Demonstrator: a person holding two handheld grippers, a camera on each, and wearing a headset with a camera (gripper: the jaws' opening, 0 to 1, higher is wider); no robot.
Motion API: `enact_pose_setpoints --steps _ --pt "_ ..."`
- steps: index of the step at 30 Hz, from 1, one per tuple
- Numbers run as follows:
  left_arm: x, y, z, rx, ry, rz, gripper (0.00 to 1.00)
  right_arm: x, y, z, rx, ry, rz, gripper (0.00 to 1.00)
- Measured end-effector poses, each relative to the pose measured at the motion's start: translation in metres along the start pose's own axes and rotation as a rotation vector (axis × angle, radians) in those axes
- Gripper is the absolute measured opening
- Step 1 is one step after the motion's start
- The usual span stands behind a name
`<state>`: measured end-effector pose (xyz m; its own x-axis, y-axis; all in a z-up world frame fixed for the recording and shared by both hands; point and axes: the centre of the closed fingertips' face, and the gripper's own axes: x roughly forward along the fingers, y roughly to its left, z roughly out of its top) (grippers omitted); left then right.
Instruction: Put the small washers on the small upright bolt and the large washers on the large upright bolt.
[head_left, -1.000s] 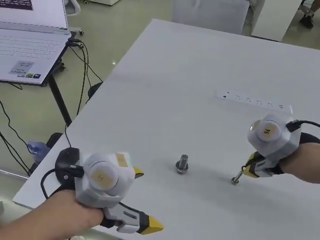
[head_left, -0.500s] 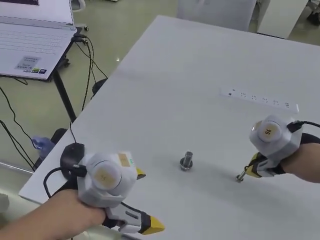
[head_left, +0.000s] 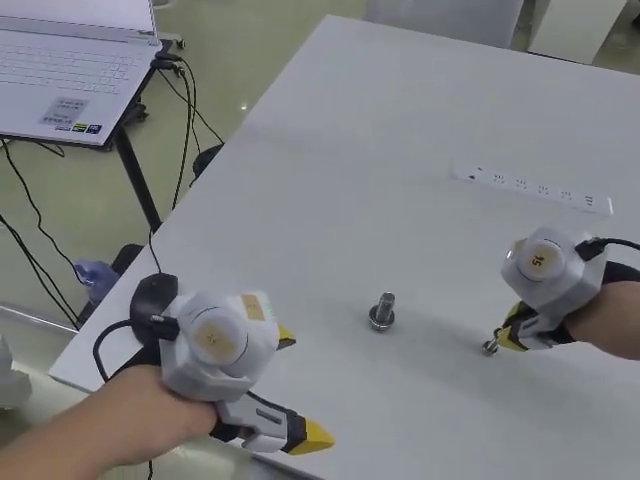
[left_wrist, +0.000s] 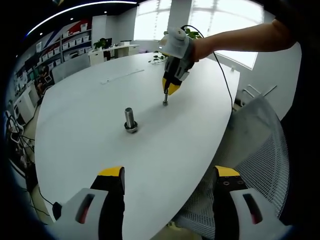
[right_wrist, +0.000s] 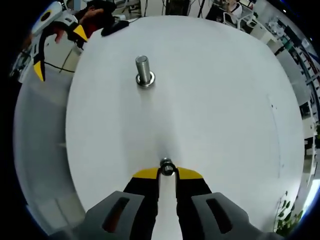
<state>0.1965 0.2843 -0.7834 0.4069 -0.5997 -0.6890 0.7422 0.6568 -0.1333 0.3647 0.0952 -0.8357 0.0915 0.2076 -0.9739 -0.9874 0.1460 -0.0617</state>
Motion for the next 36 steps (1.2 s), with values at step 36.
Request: enact_pose_setpoints --steps 36 --pt "0.001 -0.011 -0.015 -0.01 0.036 -0.029 0.66 0.019 0.016 -0.002 -0.008 0.04 0.01 0.13"
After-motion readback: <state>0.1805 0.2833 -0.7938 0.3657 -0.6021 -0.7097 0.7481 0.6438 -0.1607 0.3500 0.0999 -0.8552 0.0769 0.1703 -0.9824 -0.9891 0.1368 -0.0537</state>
